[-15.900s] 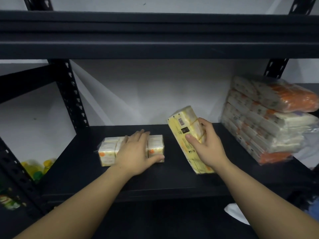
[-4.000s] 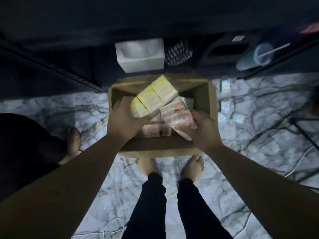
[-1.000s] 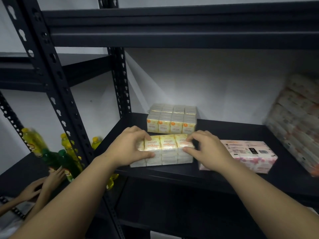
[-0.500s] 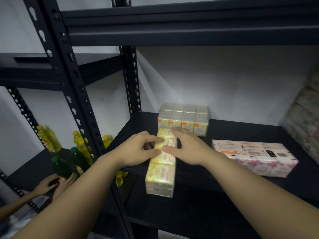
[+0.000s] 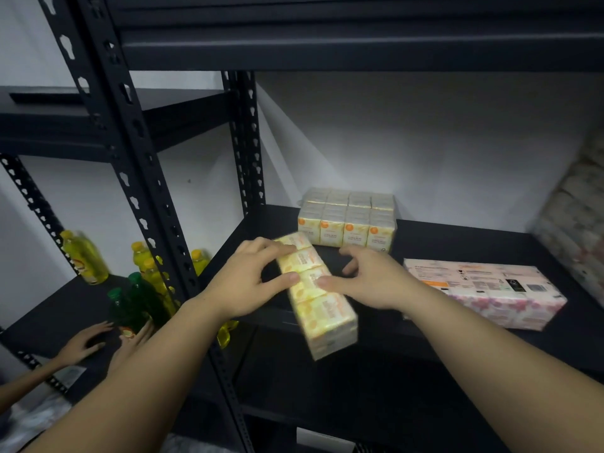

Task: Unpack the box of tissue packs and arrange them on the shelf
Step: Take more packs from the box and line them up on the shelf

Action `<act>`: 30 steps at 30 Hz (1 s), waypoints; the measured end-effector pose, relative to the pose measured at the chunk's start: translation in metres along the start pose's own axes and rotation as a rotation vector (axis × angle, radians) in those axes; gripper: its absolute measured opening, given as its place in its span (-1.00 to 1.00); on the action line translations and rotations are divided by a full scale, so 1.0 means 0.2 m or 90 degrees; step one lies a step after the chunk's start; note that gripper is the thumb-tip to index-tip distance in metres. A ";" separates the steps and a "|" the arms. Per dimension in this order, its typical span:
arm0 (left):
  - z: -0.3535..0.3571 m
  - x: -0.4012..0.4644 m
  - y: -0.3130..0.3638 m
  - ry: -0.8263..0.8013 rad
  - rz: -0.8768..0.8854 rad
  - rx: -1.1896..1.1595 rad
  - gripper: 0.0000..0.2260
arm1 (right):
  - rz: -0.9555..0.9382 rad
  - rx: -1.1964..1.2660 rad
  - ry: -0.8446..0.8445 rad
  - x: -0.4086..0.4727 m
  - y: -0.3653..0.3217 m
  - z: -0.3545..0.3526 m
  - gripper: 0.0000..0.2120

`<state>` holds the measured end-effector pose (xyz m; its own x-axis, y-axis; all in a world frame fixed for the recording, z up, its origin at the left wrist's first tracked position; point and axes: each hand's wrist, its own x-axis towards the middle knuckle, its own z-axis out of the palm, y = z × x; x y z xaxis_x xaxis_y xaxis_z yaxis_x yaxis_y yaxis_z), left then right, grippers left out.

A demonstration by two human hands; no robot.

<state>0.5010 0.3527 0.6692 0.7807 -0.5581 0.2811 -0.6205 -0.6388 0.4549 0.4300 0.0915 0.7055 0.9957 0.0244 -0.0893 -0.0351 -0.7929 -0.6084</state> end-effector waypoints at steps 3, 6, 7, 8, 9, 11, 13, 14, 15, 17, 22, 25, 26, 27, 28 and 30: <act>-0.01 -0.04 -0.01 0.057 -0.002 0.081 -0.34 | 0.025 -0.052 0.060 0.04 0.00 -0.05 -0.20; -0.01 -0.05 0.01 0.117 0.019 0.121 -0.40 | 0.030 -0.087 0.131 0.08 -0.01 -0.06 -0.34; -0.01 -0.04 0.02 0.126 0.020 0.112 -0.44 | 0.030 -0.094 0.160 0.09 -0.01 -0.06 -0.38; 0.00 -0.04 0.03 0.127 0.020 0.097 -0.50 | 0.031 -0.100 0.184 0.09 -0.01 -0.05 -0.41; 0.01 -0.02 0.03 0.121 0.015 0.078 -0.56 | 0.032 -0.105 0.202 0.09 0.00 -0.05 -0.44; 0.01 0.01 0.04 0.078 -0.008 0.038 -0.64 | 0.027 -0.108 0.212 0.09 0.01 -0.03 -0.48; -0.02 0.06 0.06 0.015 -0.038 0.011 -0.65 | 0.005 -0.109 0.187 0.08 0.03 -0.03 -0.46; -0.04 0.08 0.07 -0.011 -0.050 -0.005 -0.63 | -0.011 -0.116 0.160 0.07 0.04 -0.04 -0.44; -0.06 0.11 0.07 -0.033 -0.061 -0.020 -0.61 | -0.026 -0.129 0.126 0.06 0.05 -0.04 -0.42; -0.10 0.15 0.06 -0.077 -0.090 -0.032 -0.43 | -0.040 -0.157 0.070 0.04 0.06 -0.05 -0.38; -0.10 0.21 0.03 -0.133 -0.127 0.021 -0.45 | -0.034 -0.157 0.056 0.03 0.05 -0.06 -0.50; -0.10 0.21 0.04 -0.028 -0.087 0.003 -0.55 | -0.051 -0.169 0.123 0.02 0.04 -0.08 -0.57; -0.10 0.21 0.05 0.006 -0.078 -0.002 -0.55 | -0.055 -0.175 0.148 0.01 0.04 -0.08 -0.57; -0.09 0.21 0.05 0.032 -0.075 -0.008 -0.54 | -0.058 -0.181 0.168 0.00 0.04 -0.09 -0.57; -0.08 0.20 0.06 0.049 -0.076 -0.014 -0.53 | -0.063 -0.189 0.179 0.00 0.04 -0.10 -0.56; -0.04 0.17 0.06 0.060 -0.076 -0.016 -0.53 | -0.074 -0.211 0.173 0.00 0.05 -0.10 -0.52</act>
<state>0.5209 0.3300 0.6905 0.8530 -0.4261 0.3015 -0.5218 -0.6830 0.5111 0.4322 0.0714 0.7141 0.9793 -0.0002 0.2023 0.0645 -0.9476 -0.3130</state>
